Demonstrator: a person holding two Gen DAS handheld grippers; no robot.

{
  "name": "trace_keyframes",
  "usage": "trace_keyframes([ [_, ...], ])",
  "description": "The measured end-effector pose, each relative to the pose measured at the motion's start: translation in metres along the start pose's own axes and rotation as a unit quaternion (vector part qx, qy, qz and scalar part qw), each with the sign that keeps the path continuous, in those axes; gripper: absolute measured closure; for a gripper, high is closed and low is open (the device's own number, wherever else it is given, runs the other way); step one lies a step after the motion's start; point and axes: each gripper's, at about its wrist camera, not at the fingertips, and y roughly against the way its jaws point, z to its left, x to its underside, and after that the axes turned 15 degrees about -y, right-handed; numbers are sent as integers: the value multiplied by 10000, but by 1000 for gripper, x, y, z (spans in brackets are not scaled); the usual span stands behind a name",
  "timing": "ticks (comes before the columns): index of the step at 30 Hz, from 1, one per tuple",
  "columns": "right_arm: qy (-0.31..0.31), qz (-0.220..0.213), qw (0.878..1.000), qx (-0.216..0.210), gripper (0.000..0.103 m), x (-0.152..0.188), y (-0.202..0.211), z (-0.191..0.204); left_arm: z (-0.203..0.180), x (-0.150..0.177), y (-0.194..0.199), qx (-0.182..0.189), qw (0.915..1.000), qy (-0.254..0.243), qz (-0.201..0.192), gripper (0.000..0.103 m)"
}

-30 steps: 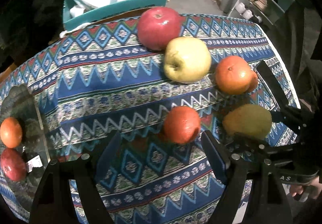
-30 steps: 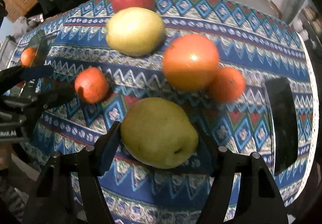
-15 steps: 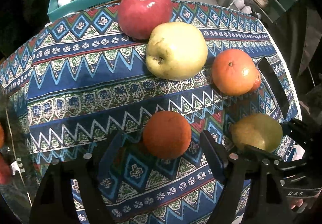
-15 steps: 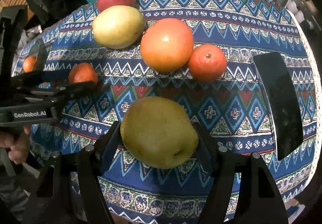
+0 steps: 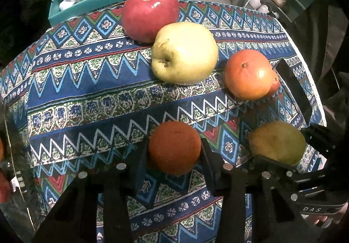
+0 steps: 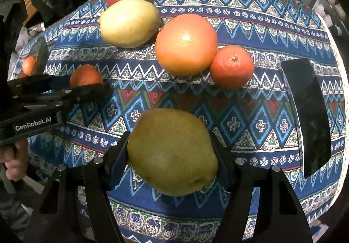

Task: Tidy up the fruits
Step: 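Close the left tool on the small orange while the right tool grasps the pear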

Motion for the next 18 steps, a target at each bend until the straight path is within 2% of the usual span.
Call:
trace_keyframes([
  [8,-102,-303,9995,81,34,-6,11,7,2,6,28,-133,9997,23,-224,58],
  [18,-202,-840,9962,110,34,-18,45,10,5,12,68,-263,9982,66,-533,58],
])
